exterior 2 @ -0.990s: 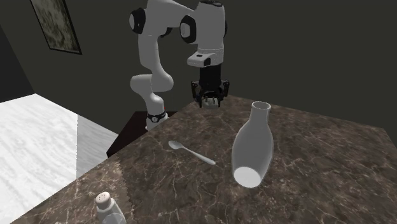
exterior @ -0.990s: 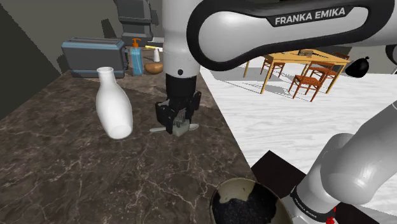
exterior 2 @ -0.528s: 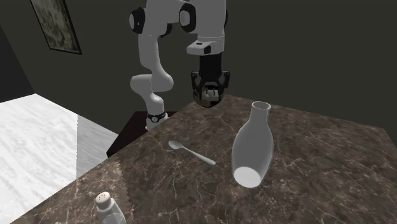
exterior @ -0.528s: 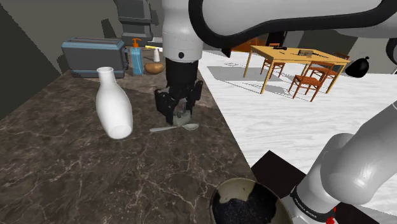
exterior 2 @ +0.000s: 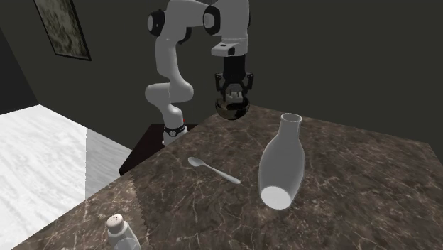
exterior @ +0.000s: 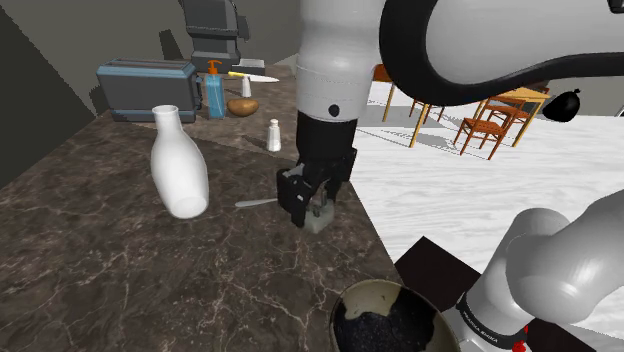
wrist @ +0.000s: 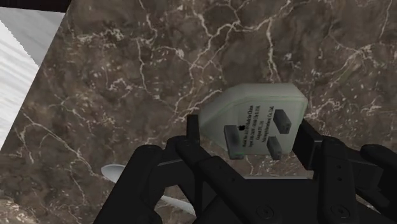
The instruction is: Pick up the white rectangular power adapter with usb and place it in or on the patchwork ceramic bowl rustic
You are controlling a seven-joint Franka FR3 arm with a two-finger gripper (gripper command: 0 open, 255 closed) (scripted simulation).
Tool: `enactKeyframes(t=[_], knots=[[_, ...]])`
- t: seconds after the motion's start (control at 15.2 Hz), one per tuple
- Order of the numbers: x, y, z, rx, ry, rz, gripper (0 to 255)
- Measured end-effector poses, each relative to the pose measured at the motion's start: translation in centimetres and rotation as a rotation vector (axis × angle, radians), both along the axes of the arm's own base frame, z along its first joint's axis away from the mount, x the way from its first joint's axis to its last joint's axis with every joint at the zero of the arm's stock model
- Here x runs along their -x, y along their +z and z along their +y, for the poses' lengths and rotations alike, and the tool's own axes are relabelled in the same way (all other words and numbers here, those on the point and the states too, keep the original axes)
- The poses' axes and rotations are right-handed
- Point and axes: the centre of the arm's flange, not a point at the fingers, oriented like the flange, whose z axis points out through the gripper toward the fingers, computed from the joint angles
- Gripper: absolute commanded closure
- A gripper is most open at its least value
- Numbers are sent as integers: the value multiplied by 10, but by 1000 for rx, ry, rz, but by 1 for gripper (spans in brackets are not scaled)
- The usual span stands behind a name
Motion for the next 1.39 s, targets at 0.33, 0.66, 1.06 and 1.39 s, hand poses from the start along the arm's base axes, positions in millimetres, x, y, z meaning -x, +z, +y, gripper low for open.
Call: enactKeyframes(t=[0.33,0.66,1.06,1.39], knots=[[66,-4,3,0,0,0,255],[133,-9,7,-1,0,-1,255],[172,-27,7,-1,-1,0,255],[172,-51,7,0,-1,0,255]])
